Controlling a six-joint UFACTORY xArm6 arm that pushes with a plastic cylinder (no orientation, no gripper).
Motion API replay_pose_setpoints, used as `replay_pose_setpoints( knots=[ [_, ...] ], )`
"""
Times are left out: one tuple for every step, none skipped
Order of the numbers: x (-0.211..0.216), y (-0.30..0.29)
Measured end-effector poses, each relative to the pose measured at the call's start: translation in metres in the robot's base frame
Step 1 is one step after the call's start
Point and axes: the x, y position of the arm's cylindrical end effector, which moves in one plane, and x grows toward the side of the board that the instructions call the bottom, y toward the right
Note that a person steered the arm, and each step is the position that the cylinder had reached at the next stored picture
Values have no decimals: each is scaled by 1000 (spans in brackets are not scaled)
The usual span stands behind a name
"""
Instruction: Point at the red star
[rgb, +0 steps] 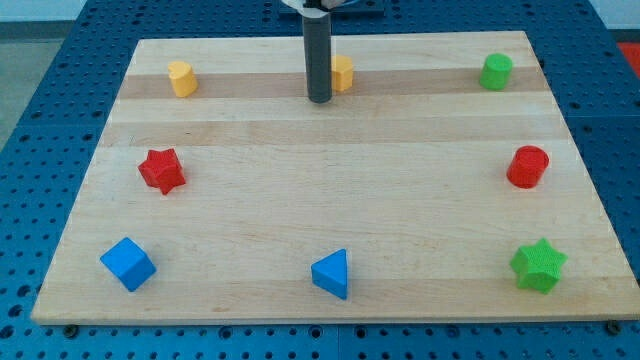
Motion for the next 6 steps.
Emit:
replay_pose_setpoints(
  knots=[
    [0,-1],
    [0,-36],
    [3,-80],
    [8,-115],
    [24,-144],
    [59,-157]
  ],
)
